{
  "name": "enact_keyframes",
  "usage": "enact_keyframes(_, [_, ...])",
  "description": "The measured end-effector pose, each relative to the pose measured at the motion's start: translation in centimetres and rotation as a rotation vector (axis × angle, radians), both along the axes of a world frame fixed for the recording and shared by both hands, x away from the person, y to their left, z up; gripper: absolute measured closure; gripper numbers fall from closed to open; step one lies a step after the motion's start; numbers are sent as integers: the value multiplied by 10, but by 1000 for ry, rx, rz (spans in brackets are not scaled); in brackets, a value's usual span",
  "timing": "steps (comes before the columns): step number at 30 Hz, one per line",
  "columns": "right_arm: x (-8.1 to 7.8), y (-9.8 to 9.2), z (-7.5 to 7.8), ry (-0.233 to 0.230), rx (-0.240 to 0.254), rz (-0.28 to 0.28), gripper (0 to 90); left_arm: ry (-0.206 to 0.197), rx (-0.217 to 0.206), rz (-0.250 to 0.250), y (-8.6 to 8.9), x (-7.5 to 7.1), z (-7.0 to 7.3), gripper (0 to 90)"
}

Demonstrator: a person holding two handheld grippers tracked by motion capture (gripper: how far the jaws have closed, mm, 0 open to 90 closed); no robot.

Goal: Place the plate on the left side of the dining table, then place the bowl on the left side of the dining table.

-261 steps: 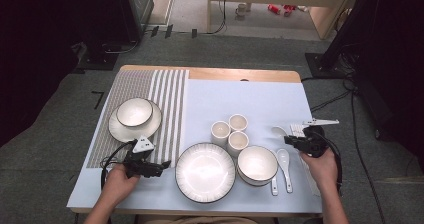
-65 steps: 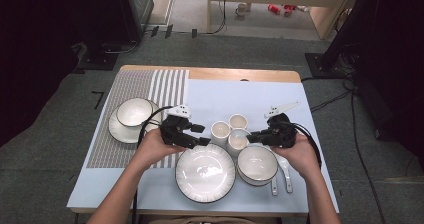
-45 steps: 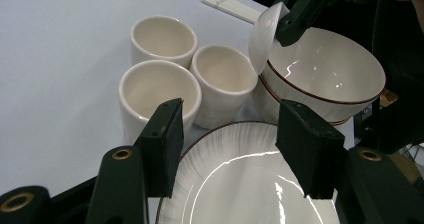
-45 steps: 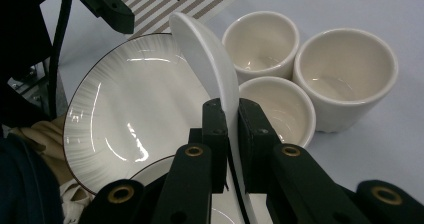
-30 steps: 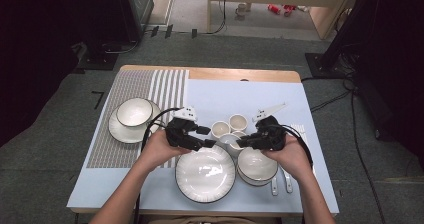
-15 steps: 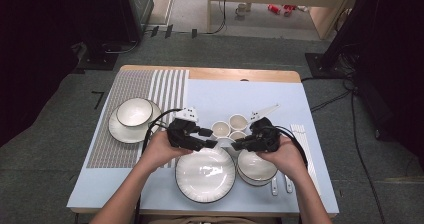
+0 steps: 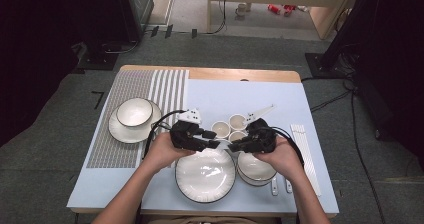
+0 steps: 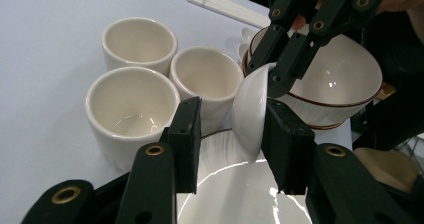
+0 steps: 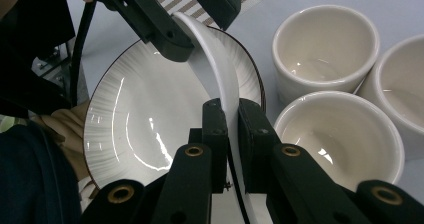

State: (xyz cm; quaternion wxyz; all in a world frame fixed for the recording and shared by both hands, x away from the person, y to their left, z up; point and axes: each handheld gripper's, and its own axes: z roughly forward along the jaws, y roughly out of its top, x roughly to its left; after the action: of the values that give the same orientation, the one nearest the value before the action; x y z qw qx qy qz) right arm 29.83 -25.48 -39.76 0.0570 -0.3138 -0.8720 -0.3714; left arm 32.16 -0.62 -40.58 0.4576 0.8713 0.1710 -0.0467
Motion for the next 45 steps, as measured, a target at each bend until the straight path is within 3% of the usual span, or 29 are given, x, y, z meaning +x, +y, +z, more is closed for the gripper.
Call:
enact_keyframes(23, [3,13,-5,9,-17,25,835,-20,22,-8,-4,-3,-2,757])
enact_keyframes(28, [3,14,-6,11,-18,24,834,-34,22,-13,-4,-5,-1,768])
enact_keyframes(36, [4,12,-6,5,-9,26,829,-92,50,-14,-7,-8,0,811])
enact_keyframes(43, [3,7,-5,-4,15,22,807,-79,57,-8,-8,-7,2,828])
enact_keyframes(45, [3,6,-5,-22,11,17,751,-69,62,-2,-7,-5,2,830])
